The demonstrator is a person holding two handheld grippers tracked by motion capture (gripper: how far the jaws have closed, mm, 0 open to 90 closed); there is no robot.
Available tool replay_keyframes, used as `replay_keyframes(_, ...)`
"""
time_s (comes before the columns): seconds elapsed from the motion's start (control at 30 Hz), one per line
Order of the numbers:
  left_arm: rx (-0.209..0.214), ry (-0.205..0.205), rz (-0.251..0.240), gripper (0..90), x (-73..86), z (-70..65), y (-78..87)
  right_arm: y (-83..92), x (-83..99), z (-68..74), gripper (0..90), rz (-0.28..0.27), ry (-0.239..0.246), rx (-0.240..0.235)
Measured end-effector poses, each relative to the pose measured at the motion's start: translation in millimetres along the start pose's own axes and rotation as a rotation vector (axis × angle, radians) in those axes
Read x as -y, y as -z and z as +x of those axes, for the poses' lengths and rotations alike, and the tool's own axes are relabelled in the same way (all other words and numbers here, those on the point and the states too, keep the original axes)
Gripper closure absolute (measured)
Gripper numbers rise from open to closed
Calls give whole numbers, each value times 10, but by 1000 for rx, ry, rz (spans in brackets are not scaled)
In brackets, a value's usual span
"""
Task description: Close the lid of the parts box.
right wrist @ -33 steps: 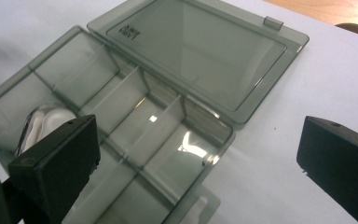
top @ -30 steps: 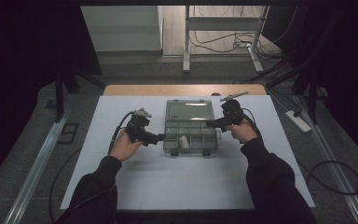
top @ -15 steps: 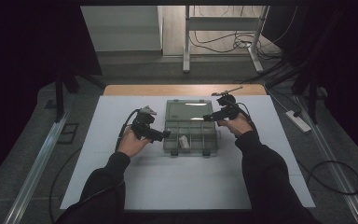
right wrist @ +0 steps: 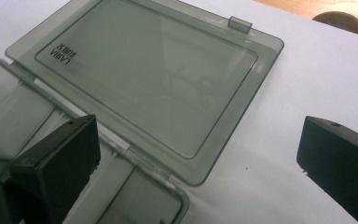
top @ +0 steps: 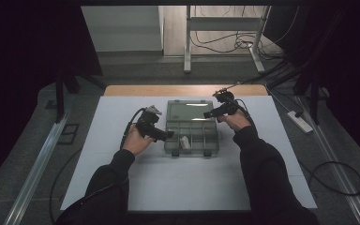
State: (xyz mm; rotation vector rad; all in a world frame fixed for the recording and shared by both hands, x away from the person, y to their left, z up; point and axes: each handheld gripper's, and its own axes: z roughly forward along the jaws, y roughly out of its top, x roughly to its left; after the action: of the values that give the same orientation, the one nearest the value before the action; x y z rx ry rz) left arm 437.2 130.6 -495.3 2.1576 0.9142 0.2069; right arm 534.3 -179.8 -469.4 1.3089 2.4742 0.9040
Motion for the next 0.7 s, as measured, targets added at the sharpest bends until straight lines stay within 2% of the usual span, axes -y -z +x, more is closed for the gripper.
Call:
replay_keyframes(0.17,0,-31,10,0,-1,-18,-43,-91,-32,-42,0,26,-3,12)
replay_keyframes(0.43,4,-35,-5,0,-16,12,-86,-157,-99,-82,0,46,21,39)
replay_keyframes(0.57,5,-38,-12,0,-23,31,-99,-220,-123,-97,0,71,39,75)
replay_keyframes(0.7,13,-37,-23,0,-22,49,-104,-266,-133,-126,0,80,36,98)
